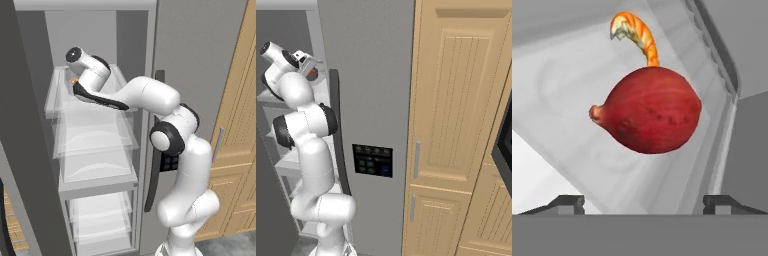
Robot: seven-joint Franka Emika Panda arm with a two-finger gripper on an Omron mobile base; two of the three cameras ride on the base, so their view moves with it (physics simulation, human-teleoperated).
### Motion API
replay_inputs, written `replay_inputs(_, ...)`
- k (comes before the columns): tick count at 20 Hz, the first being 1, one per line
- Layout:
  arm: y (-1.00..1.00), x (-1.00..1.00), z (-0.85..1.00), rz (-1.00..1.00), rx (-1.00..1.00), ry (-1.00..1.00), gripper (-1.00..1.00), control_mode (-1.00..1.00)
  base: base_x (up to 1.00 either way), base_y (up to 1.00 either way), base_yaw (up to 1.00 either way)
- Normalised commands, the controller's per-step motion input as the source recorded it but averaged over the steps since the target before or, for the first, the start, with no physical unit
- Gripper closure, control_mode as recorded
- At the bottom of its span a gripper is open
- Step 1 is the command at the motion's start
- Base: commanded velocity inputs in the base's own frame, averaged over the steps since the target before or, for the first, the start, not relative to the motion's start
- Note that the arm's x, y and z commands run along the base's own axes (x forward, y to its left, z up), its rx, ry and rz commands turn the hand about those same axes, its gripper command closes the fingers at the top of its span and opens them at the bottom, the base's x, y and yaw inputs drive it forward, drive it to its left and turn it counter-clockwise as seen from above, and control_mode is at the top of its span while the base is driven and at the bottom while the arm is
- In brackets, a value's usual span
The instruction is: Place the tupperware containing the shrimp and onion meal in the microwave. Close the microwave door and press the start button to reheat the meal.
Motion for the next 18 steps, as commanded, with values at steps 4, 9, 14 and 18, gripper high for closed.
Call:
replay_inputs(4, -0.07, -0.38, -0.31, -0.04, -0.02, 0.03, 1.0, -1.0, 0.0, 0.0, 0.0)
replay_inputs(9, -0.22, -0.64, -0.4, -0.1, 0.0, 0.01, 1.0, -1.0, 0.0, 0.0, 0.0)
replay_inputs(14, -0.12, -0.73, -0.17, -0.08, 0.0, -0.03, 1.0, -1.0, 0.0, 0.0, 0.0)
replay_inputs(18, -0.07, -0.98, -0.03, -0.05, 0.0, -0.12, 1.0, -1.0, 0.0, 0.0, 0.0)
